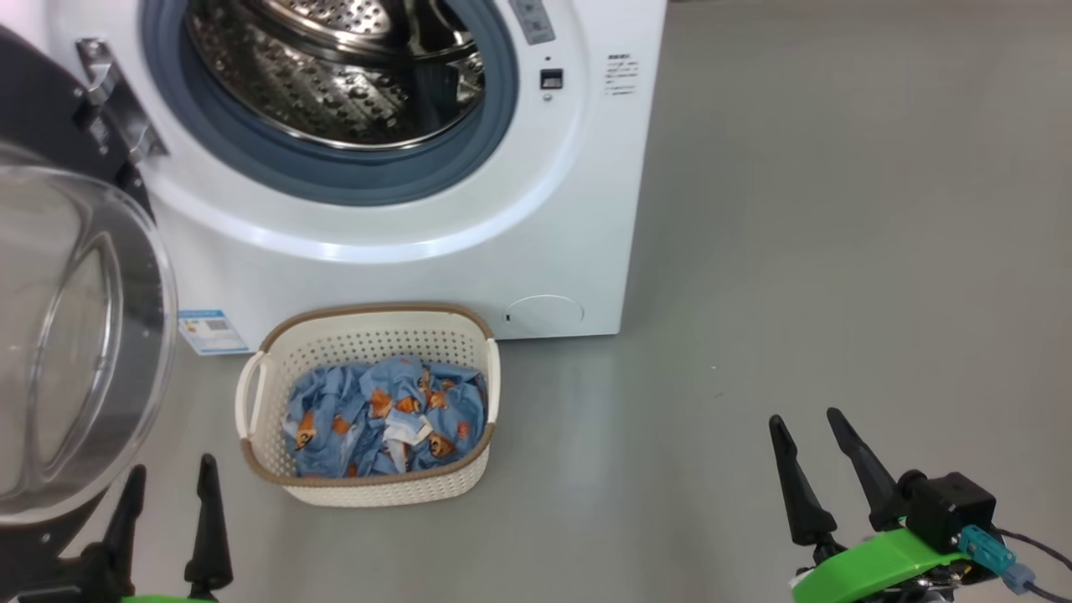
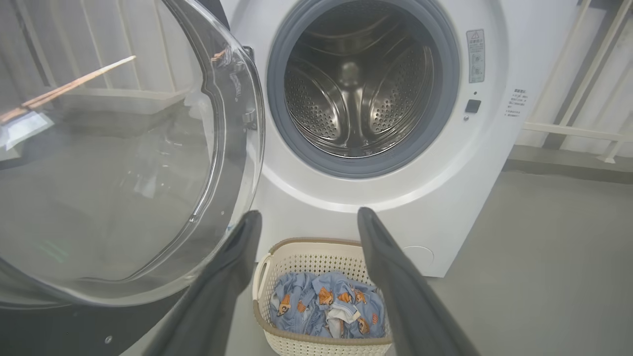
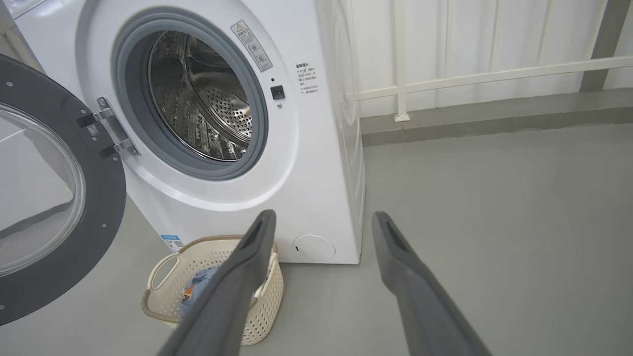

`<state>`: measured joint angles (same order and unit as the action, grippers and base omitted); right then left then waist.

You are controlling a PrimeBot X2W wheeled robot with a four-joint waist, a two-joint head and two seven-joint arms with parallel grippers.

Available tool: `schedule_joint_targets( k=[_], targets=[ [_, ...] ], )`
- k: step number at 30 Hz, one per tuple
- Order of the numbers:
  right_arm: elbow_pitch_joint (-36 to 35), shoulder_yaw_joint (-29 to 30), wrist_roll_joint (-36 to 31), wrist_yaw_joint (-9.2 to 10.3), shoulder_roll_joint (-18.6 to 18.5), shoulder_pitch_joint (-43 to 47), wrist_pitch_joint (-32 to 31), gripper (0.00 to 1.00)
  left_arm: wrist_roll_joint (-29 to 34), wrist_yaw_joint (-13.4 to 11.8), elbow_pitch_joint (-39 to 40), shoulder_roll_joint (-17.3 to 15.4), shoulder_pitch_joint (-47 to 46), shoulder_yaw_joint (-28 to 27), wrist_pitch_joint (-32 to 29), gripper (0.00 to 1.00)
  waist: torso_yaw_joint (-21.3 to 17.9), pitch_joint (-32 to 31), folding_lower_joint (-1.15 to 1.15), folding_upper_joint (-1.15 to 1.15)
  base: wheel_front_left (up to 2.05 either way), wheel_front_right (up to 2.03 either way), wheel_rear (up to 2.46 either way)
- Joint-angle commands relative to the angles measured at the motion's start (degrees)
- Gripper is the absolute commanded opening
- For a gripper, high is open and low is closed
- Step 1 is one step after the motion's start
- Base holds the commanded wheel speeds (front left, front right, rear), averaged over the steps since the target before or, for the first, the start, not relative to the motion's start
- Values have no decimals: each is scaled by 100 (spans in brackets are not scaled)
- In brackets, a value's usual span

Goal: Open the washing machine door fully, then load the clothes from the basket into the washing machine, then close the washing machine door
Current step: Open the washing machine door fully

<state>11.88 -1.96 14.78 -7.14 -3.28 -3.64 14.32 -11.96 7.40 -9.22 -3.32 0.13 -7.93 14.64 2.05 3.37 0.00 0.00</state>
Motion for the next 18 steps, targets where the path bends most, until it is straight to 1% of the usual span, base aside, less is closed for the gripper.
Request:
schedule_joint_targets(
  k=[1, 3, 9, 18],
  targets=[
    [-170, -131, -15, -35, 16, -15, 68, 100, 1, 7, 147, -160, -54, -164, 36, 100, -73, -34, 0, 0, 0, 0, 0],
    [-238, -117, -104, -35, 3, 18, 68, 100, -54, 8, 178, -182, 33, -31, 36, 100, -156, -49, 0, 0, 0, 0, 0],
    [-359, -106, -275, -35, -6, 63, 68, 100, -75, 8, 235, -187, 179, 2, 36, 100, -255, -74, 0, 0, 0, 0, 0],
    [-371, -76, -401, -35, -5, 104, 68, 100, -26, 8, 244, -134, 297, 27, 36, 100, -242, -117, 0, 0, 0, 0, 0]
  ],
)
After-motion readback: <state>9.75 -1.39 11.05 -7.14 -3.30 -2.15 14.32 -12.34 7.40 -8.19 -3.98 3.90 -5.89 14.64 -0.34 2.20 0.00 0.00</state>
